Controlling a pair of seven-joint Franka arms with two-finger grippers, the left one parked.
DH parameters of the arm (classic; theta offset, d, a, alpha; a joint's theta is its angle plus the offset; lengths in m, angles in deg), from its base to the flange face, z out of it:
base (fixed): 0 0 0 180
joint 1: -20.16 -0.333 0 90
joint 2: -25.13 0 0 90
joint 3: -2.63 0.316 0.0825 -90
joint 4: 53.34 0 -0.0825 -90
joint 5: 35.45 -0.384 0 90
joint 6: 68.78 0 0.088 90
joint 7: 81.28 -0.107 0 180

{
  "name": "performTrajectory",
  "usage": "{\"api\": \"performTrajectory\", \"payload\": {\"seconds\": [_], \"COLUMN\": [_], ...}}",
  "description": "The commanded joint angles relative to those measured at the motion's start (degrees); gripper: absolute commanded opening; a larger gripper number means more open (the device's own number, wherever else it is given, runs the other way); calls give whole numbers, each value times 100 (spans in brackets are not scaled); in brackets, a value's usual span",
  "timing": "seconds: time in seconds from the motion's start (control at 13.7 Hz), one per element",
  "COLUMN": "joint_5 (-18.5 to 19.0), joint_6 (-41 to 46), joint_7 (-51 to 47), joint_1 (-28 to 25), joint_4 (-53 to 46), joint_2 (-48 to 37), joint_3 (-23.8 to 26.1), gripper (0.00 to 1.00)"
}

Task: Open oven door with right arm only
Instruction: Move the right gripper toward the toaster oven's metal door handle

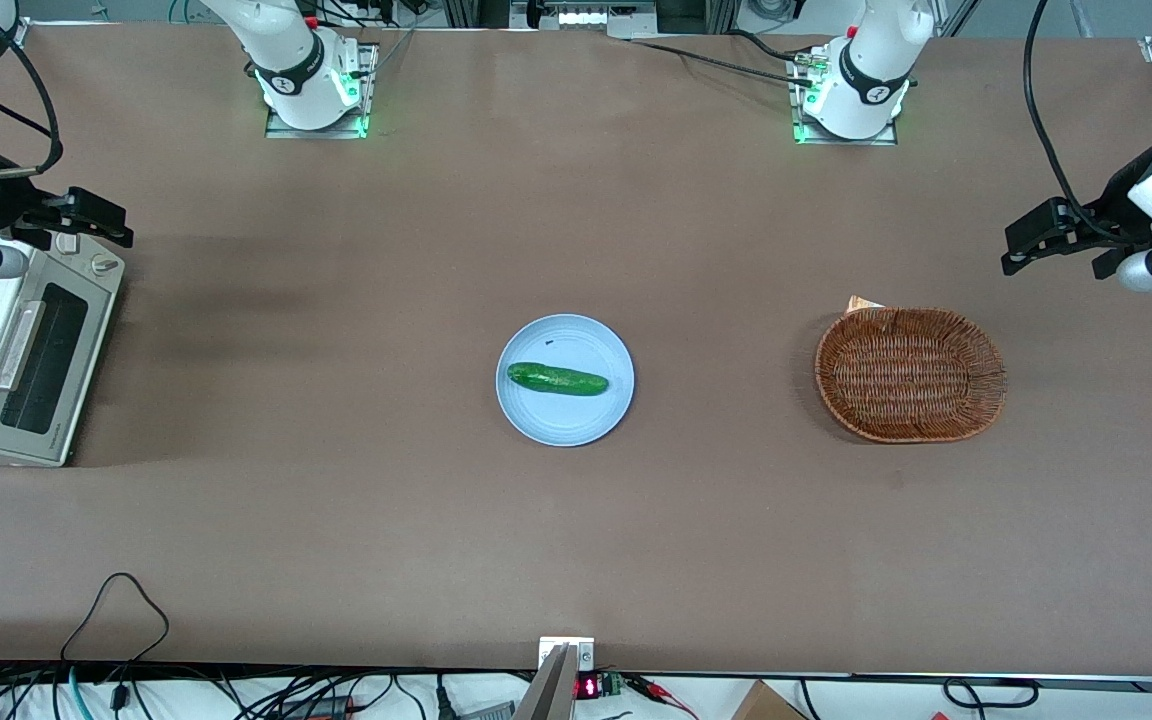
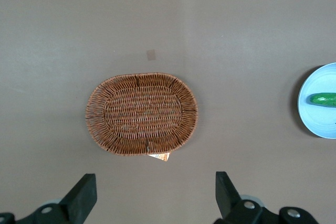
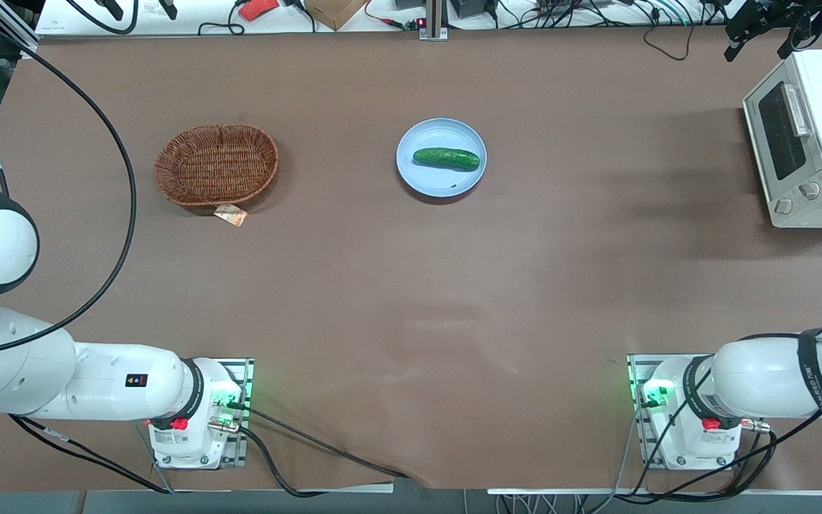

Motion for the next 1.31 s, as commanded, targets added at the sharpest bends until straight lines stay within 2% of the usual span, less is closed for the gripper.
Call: {"api": "performTrajectory", "payload": {"seconds": [0.0, 0.07, 0.15, 0.22, 0.37, 0.58, 0.66, 0.95, 1.24], "joint_5": [53, 131, 202, 298, 299, 299, 290, 421, 1421], "joint_6": [152, 152, 135, 161, 187, 214, 214, 144, 65], "joint_7": [-108, -108, -99, -99, -108, -117, -126, -222, -231], "joint_1": [-26, -26, -26, -26, -26, -26, -26, -26, -52], "joint_4": [-130, -130, -130, -104, -95, -95, -86, -77, -77], "joint_2": [40, 31, 48, 57, 57, 57, 57, 127, 443], "joint_3": [-24, -32, -32, -24, -32, -32, -32, -32, -24], "gripper": [100, 99, 91, 67, 35, 5, 0, 0, 0]}}
